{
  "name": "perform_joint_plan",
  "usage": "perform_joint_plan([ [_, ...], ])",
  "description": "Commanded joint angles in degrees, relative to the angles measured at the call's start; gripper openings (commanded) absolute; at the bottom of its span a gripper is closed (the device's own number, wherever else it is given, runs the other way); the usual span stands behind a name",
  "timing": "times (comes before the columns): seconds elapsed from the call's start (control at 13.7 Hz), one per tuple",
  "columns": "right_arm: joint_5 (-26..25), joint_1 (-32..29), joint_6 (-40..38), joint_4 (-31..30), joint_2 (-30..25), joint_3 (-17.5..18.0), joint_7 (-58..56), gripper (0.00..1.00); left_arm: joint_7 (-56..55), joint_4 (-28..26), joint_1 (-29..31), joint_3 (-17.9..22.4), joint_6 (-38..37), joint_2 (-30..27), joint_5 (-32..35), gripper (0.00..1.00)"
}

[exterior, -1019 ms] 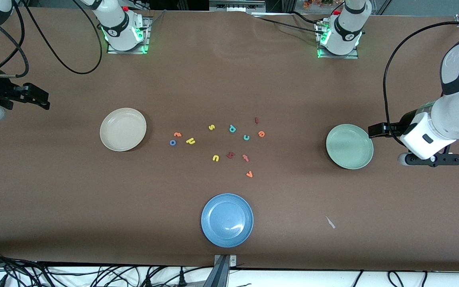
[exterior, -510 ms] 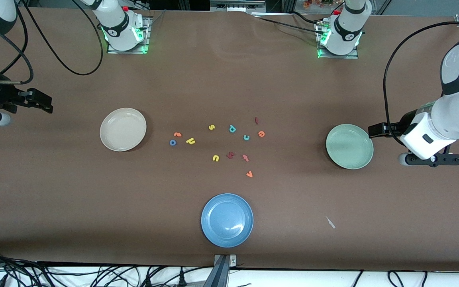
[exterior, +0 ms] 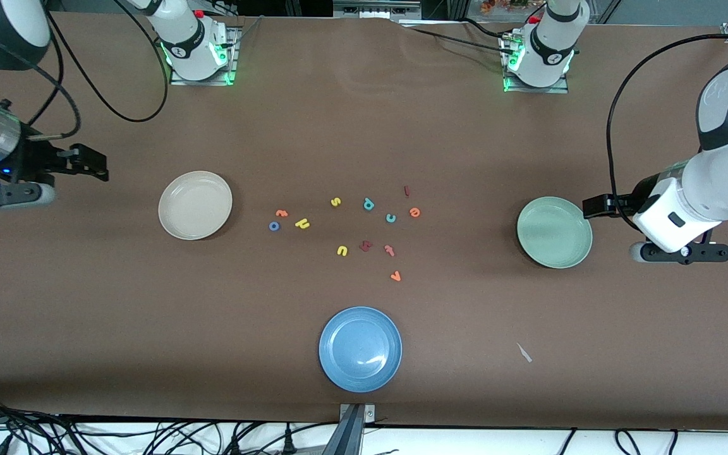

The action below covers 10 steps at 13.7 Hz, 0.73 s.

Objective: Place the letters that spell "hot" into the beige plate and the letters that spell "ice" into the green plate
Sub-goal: 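Move both grippers in over the scattered foam letters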

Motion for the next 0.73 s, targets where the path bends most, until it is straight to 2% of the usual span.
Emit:
perform_joint_plan([
  [0.0,1.66,2.36,1.33,1.05,3.11,-0.07,2.13,1.00,-0.07,-1.29,-1.64,0.15,0.38,-0.27,-1.80,1.00],
  [0.29,2.20,6.06,8.26,0.88,9.00,0.54,4.08,1.00,-9.01,-2.88,-7.61,-0.02,0.46,1.14,-1.89,1.00],
  [0.44,2.29,6.07,13.36,-1.56,10.33,3.52,7.05,1.00,-14.46,-5.33,-10.26,-0.02,1.51,1.67,-5.99,1.00],
  [0.66,1.50,5.89,20.92,-5.97,11.64,9.41,18.29,1.00,-25.09,-11.39,-14.29,-0.02,10.98,1.58,-8.48,1.00],
])
